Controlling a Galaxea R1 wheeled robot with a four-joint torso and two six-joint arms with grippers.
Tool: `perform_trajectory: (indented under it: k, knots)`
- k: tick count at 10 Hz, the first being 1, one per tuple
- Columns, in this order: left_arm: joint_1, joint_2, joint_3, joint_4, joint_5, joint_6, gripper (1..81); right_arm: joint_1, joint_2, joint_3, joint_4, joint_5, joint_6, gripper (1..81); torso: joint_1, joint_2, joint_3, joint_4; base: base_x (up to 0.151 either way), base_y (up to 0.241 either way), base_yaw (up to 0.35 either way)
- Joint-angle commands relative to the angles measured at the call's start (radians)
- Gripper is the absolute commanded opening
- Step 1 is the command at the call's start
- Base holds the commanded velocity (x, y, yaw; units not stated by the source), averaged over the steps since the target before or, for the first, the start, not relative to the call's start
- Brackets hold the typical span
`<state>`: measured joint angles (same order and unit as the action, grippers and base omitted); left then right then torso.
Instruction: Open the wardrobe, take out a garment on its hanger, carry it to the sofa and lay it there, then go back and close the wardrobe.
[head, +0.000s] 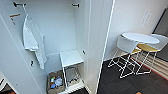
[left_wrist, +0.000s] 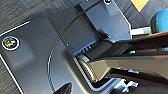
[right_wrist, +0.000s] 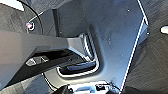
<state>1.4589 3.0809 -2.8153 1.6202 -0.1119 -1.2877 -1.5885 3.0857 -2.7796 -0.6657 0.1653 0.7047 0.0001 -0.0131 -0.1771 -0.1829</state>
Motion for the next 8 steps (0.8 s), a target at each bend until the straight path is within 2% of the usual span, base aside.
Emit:
perform_trajectory:
  k: [1,8]
  knots:
    - [-0.027,0.010,0.003,0.010,0.032,0.001,81.1,0.020,0.001,-0.003,-0.005,-0.044,0.001,81.1,0.000,0.000,0.000,0.000,0.000,0.000,0.186]
    - [-0.027,0.010,0.003,0.010,0.032,0.002,81.1,0.020,0.001,-0.003,-0.005,-0.044,0.001,81.1,0.000,0.000,0.000,0.000,0.000,0.000,0.201]
